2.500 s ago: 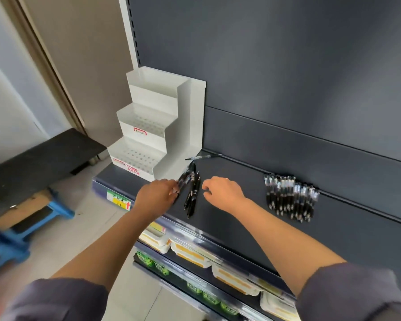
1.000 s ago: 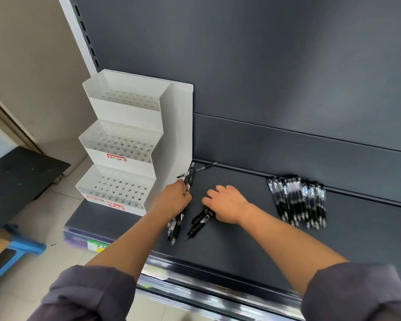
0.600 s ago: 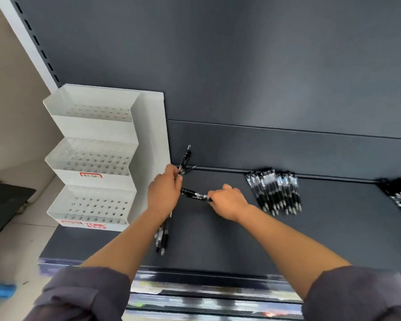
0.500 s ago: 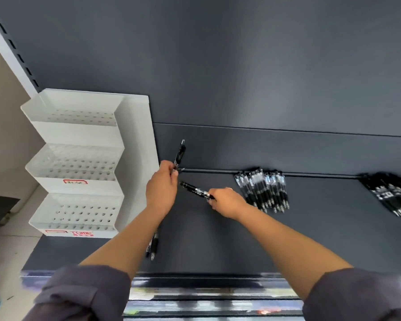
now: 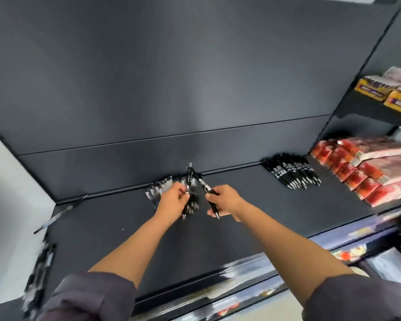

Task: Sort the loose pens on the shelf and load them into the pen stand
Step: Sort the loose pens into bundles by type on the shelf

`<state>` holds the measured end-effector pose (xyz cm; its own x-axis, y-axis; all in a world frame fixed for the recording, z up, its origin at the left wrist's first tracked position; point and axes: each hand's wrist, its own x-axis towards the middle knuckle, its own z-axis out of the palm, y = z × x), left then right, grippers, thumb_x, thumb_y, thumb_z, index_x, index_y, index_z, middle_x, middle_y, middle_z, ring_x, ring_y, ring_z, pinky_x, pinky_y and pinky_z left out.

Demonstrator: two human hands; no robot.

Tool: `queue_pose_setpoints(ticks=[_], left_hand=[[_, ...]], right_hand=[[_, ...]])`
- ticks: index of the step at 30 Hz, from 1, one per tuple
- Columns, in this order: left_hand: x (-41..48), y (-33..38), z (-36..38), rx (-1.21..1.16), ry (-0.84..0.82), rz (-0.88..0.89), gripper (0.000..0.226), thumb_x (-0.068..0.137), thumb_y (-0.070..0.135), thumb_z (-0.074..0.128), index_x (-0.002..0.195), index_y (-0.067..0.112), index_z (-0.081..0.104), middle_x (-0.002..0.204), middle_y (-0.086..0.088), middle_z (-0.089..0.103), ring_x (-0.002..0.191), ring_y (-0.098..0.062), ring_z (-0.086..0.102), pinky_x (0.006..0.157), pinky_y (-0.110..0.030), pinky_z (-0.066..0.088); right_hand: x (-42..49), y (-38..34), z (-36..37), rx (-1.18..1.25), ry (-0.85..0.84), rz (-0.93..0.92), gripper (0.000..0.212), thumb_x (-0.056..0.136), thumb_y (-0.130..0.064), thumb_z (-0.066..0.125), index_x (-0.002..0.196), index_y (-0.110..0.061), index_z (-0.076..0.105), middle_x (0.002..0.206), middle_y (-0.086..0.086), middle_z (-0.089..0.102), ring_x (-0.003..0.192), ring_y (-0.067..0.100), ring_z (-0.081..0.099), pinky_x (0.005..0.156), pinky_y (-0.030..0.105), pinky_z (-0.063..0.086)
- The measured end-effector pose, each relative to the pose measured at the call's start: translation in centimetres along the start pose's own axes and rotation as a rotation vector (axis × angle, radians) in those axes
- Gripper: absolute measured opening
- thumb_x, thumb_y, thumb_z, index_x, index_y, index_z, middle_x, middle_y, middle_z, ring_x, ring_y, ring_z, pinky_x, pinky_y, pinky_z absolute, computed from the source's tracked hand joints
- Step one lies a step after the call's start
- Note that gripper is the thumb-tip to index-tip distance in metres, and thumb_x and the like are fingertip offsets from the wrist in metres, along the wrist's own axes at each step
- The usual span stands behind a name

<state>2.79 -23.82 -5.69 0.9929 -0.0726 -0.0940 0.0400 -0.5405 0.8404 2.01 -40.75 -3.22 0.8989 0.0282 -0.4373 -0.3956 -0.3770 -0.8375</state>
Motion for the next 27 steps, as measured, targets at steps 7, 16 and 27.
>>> queue_pose_setpoints(ticks=[7, 16, 27], left_hand=[[1.8, 7.8, 12.2, -0.057, -0.104, -0.040, 0.005, 0.087, 0.015, 0.061, 0.088, 0.017, 0.056, 0.074, 0.005, 0.052, 0.075, -0.016, 0.054, 0.071, -0.035, 0.055], [6.1, 14.6, 21.4, -0.181, -0.207, -0.158, 0.011, 0.086, 0.007, 0.062, 0.081, 0.012, 0.054, 0.080, -0.006, 0.059, 0.067, -0.020, 0.062, 0.055, -0.029, 0.056], [15.7, 17.7, 27.6, -0.196, -0.269, -0.316, 0.008, 0.091, 0.011, 0.054, 0.083, 0.008, 0.052, 0.067, -0.009, 0.058, 0.054, -0.017, 0.058, 0.047, -0.028, 0.054]], right_hand=[[-1.1, 5.1, -13.3, -0.224, 0.250, 0.010, 0.031, 0.093, -0.022, 0.056, 0.065, -0.013, 0.046, 0.061, 0.001, 0.047, 0.057, 0.015, 0.044, 0.052, 0.026, 0.032], [0.9, 9.3, -24.3, -0.335, 0.389, 0.101, 0.039, 0.094, -0.024, 0.054, 0.060, -0.013, 0.038, 0.061, 0.002, 0.042, 0.065, 0.021, 0.044, 0.059, 0.028, 0.033], [8.7, 8.0, -31.7, -0.579, 0.373, 0.186, 0.028, 0.097, -0.028, 0.049, 0.101, -0.002, 0.058, 0.097, 0.015, 0.061, 0.086, 0.033, 0.062, 0.068, 0.035, 0.047]])
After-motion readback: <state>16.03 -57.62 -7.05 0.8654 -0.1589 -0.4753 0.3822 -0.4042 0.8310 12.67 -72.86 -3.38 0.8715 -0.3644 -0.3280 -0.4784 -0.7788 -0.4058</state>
